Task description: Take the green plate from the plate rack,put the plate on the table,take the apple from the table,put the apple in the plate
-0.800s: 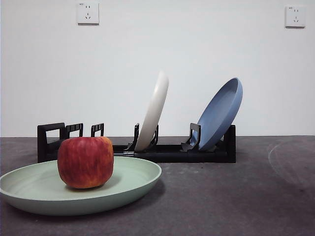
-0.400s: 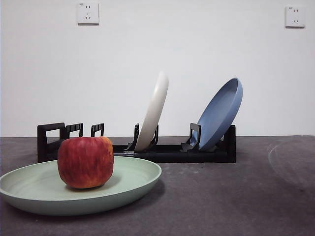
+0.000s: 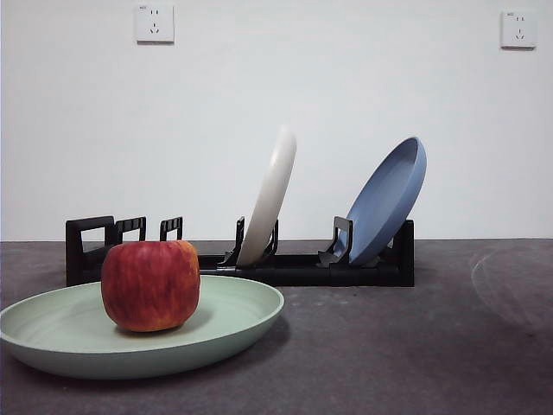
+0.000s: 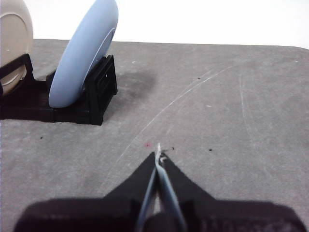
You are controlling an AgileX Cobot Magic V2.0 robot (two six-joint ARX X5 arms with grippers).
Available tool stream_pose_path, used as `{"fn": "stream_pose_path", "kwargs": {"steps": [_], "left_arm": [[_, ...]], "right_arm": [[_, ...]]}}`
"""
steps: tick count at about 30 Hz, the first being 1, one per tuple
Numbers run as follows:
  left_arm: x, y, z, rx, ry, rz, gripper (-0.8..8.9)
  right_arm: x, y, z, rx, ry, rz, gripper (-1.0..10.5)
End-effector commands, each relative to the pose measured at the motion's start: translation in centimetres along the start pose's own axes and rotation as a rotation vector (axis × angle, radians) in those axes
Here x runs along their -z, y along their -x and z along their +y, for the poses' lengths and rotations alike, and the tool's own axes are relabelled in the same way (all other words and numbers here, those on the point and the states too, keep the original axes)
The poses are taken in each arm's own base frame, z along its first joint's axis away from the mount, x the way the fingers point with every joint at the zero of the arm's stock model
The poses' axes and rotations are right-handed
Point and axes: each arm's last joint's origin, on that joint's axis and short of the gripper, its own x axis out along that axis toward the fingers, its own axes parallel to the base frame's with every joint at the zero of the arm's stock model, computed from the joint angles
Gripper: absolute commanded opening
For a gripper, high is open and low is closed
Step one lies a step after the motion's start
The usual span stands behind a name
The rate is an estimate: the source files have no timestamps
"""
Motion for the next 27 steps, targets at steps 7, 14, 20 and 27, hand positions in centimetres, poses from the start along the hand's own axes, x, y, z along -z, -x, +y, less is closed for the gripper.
{"fn": "stream_pose_path", "kwargs": {"steps": [7,14,20,27], "left_arm": [[0.09,-0.05,0.02,-0.003,-0.011,-0.001,-0.04],[0.08,-0.05,0.02,-0.003,-0.011,-0.002,-0.04],[0.09,-0.05,0.02,-0.003,-0.012,-0.001,-0.04],[0.09,-0.05,0.02,-0.003,-0.012,-0.001,-0.04]], "right_arm": [[0.18,-0.06,-0.01,0.003,-0.011,0.004,0.0],[0.18,-0.06,-0.01,0.003,-0.011,0.004,0.0],[0.18,-0.06,-0.01,0.003,-0.011,0.004,0.0],[0.18,-0.06,-0.01,0.003,-0.011,0.004,0.0]]}}
